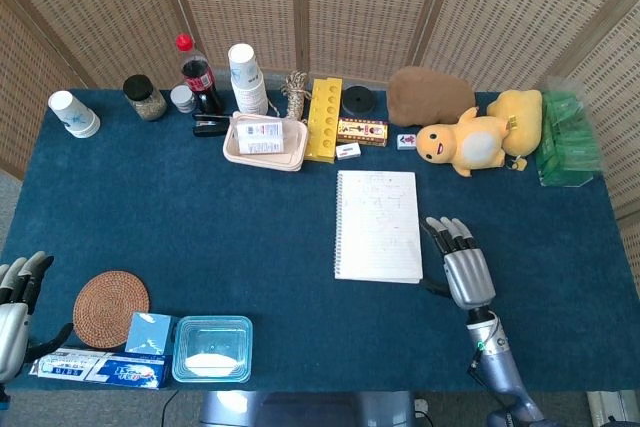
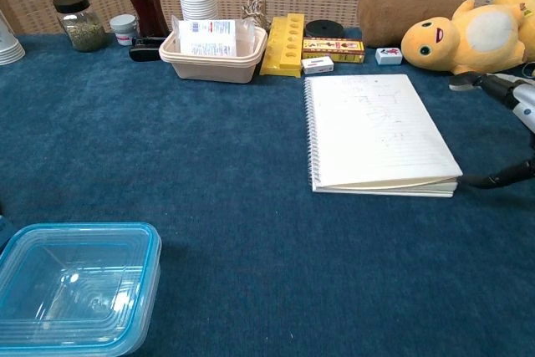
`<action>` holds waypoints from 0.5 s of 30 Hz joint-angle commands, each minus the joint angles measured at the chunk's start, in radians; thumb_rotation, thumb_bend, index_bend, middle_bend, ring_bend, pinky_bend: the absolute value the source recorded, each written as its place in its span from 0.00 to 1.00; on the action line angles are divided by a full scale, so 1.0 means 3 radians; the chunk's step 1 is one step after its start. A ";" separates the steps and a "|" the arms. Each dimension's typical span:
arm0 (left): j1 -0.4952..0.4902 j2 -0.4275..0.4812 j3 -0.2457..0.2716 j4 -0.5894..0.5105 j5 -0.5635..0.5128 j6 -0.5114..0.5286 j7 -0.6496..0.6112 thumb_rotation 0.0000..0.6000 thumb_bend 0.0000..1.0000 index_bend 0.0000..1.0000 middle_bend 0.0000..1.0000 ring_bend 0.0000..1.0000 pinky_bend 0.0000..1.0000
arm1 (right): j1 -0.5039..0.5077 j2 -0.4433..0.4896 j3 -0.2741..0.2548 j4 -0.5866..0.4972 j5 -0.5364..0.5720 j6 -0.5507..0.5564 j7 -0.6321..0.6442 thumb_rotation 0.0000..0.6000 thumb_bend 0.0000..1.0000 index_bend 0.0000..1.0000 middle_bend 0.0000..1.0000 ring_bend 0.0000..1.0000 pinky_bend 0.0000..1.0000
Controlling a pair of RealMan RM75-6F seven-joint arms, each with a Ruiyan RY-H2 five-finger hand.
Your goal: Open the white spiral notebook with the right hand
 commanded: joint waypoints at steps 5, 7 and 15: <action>0.0007 -0.0001 0.0000 -0.0001 0.0015 0.0017 -0.0009 1.00 0.20 0.10 0.06 0.02 0.00 | 0.0062 -0.0219 0.0186 0.0070 0.0139 0.0058 0.0170 1.00 0.12 0.11 0.19 0.16 0.18; 0.0014 -0.0002 0.0001 0.0001 0.0015 0.0027 -0.0014 1.00 0.20 0.10 0.06 0.02 0.00 | 0.0087 -0.0297 0.0247 0.0089 0.0182 0.0073 0.0218 1.00 0.12 0.11 0.19 0.16 0.19; 0.0031 -0.0004 0.0004 0.0006 0.0034 0.0056 -0.0029 1.00 0.20 0.10 0.06 0.02 0.00 | 0.0259 -0.0471 0.0431 -0.0028 0.0287 -0.0011 0.0302 1.00 0.12 0.11 0.19 0.17 0.20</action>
